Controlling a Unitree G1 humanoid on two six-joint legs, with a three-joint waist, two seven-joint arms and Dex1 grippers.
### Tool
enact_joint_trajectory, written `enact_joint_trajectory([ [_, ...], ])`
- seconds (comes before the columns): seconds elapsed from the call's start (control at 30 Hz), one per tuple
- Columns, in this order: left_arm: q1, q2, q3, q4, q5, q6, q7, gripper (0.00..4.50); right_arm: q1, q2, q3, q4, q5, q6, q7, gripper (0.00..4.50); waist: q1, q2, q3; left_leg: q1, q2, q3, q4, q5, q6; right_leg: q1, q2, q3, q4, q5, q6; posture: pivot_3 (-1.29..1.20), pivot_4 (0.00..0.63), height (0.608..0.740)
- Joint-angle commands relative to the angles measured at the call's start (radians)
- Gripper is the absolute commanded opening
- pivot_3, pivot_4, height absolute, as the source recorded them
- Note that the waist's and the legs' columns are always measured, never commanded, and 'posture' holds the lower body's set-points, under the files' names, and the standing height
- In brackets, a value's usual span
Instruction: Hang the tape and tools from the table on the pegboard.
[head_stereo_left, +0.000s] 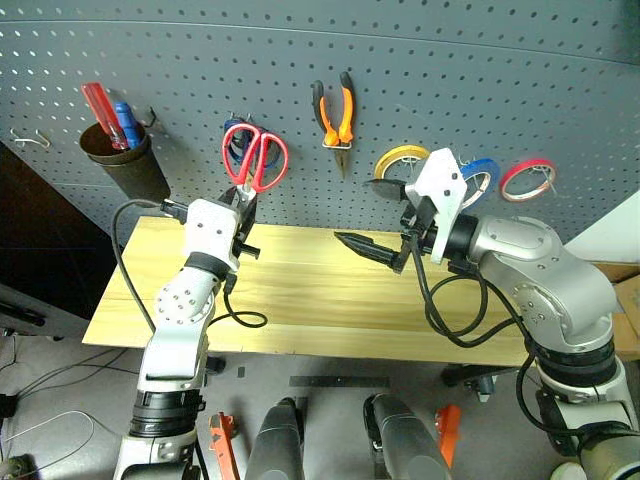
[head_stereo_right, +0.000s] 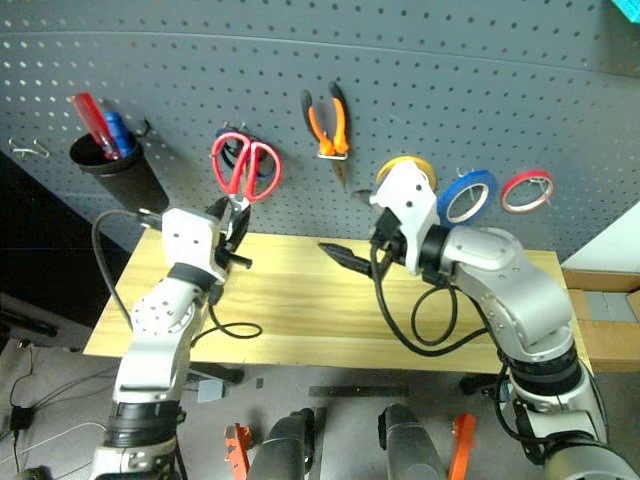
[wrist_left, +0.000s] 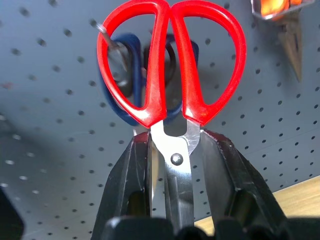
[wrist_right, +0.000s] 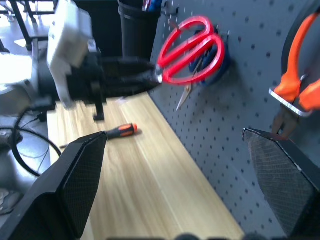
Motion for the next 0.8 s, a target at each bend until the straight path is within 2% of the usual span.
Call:
enact_joint_trajectory([
  [0.03,-0.012,-0.002,-0.012,0.007,0.017,-0.018,0.008,1.07,-0.025,0.009,-0.014,-0.025,0.01,-0.025,-0.005,4.5,0.0,0.0,0.0,0.0,0.0,0.0,0.0,0.0,0.0,0.0,0.0,0.0,0.0,0.0,0.0,-0.1,0.255,0.74],
  [0.17,-0.006,-0.012,-0.015,0.03,-0.005,-0.015,-0.005,1.07,-0.028,0.012,-0.011,-0.03,0.01,-0.025,-0.006,4.5,-0.001,0.0,0.0,0.0,0.0,0.0,0.0,0.0,0.0,0.0,0.0,0.0,0.0,0.0,0.0,-0.11,0.258,0.74],
  [0.5,0.038,-0.025,-0.015,0.031,-0.021,0.078,-0.011,4.44,0.003,0.023,0.001,-0.049,0.034,0.022,-0.034,4.5,-0.003,0.0,0.0,0.0,0.0,0.0,0.0,0.0,0.0,0.0,0.0,0.0,0.0,0.0,0.0,-0.11,0.261,0.74],
  [0.6,0.079,0.0,-0.006,0.065,-0.059,0.277,-0.058,4.48,0.041,0.131,0.014,-0.029,0.013,0.137,-0.193,4.5,-0.007,0.0,0.0,0.0,0.0,0.0,0.0,0.0,0.0,0.0,0.0,0.0,0.001,0.0,0.0,-0.1,0.266,0.74],
  [0.8,0.057,0.039,0.077,0.107,-0.111,0.491,-0.046,4.48,0.055,0.317,0.015,-0.016,0.014,0.335,-0.378,4.5,-0.022,0.002,0.001,0.0,0.001,-0.001,0.0,0.0,0.0,-0.001,0.0,0.0,0.001,0.0,0.0,-0.09,0.282,0.74],
])
